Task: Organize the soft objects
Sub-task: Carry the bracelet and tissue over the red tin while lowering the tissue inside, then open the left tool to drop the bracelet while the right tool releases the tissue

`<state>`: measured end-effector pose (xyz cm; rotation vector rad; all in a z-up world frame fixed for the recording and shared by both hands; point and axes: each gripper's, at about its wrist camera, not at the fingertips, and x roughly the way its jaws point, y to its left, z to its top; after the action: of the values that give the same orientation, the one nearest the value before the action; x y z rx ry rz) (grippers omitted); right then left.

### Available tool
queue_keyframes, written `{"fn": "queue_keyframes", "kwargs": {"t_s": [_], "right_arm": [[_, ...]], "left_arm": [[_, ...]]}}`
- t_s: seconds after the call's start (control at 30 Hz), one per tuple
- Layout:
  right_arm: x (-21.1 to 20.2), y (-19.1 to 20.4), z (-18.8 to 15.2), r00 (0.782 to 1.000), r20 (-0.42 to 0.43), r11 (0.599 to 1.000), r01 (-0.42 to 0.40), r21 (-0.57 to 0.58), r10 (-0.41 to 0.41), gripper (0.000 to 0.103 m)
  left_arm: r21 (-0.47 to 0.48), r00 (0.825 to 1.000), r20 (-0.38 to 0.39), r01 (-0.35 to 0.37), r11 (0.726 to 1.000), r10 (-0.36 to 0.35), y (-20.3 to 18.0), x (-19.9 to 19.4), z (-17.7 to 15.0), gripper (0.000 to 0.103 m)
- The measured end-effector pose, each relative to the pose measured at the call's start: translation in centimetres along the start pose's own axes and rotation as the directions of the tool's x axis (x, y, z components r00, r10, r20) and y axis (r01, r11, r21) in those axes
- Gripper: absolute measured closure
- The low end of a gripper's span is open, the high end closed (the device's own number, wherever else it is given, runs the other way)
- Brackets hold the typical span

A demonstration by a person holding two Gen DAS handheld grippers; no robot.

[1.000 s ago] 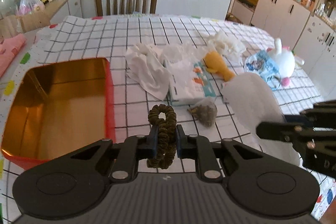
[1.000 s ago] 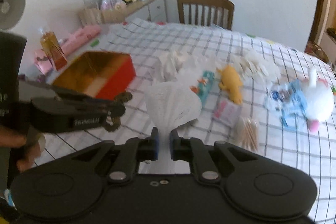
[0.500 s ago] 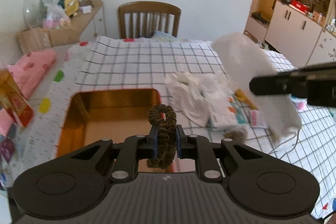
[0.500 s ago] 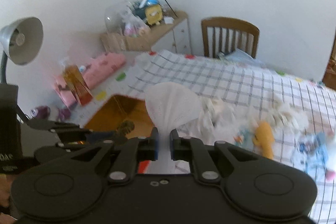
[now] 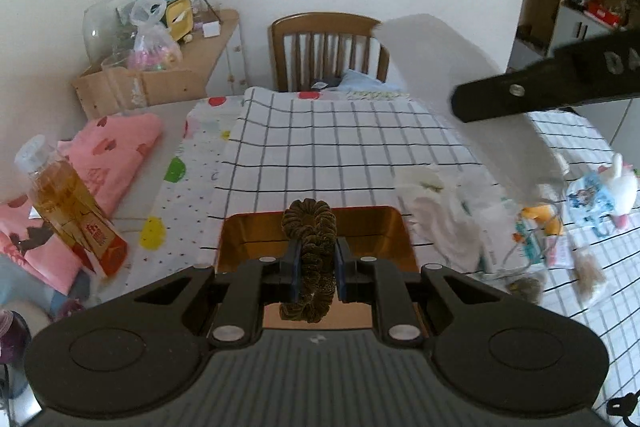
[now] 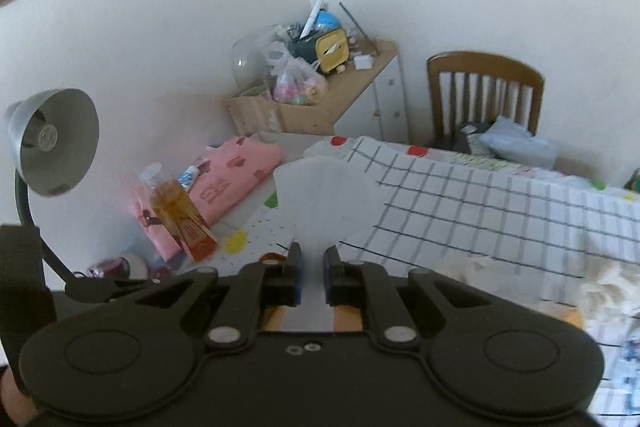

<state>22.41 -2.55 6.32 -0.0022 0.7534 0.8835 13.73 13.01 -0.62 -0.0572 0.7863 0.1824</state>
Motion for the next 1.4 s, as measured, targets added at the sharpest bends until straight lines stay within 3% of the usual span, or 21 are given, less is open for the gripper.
{"fn": "queue_keyframes", "kwargs": {"t_s": [0.27, 0.57, 1.03, 1.4], "right_arm": [[6.5, 0.8, -0.8, 0.996, -0.073, 0.997, -0.054, 0.06, 0.059, 0.093], [12.0, 0.2, -4.3, 0.976, -0.218, 1.0, -0.015, 0.028, 0.021, 0.092], [15.9, 0.6, -8.3, 0.926, -0.371, 0.994, 0.029, -0.11, -0.068, 0.092], [16.1, 1.8, -9.0, 0.924, -0.368, 0.971, 0.015, -0.239, -0.105, 0.082]], "left_arm": [[-0.018, 0.998, -0.064, -0.027, 0.999, 0.026, 2.1, 2.7, -0.8, 0.087], [-0.04, 0.99, -0.132, -0.058, 0.997, 0.052, 4.2, 6.6, -1.4, 0.087], [-0.023, 0.974, -0.225, -0.013, 1.0, 0.008, 3.5, 12.0, -1.0, 0.087], [-0.025, 0.961, -0.276, 0.004, 1.0, -0.01, 2.9, 14.0, -1.8, 0.087]]}}
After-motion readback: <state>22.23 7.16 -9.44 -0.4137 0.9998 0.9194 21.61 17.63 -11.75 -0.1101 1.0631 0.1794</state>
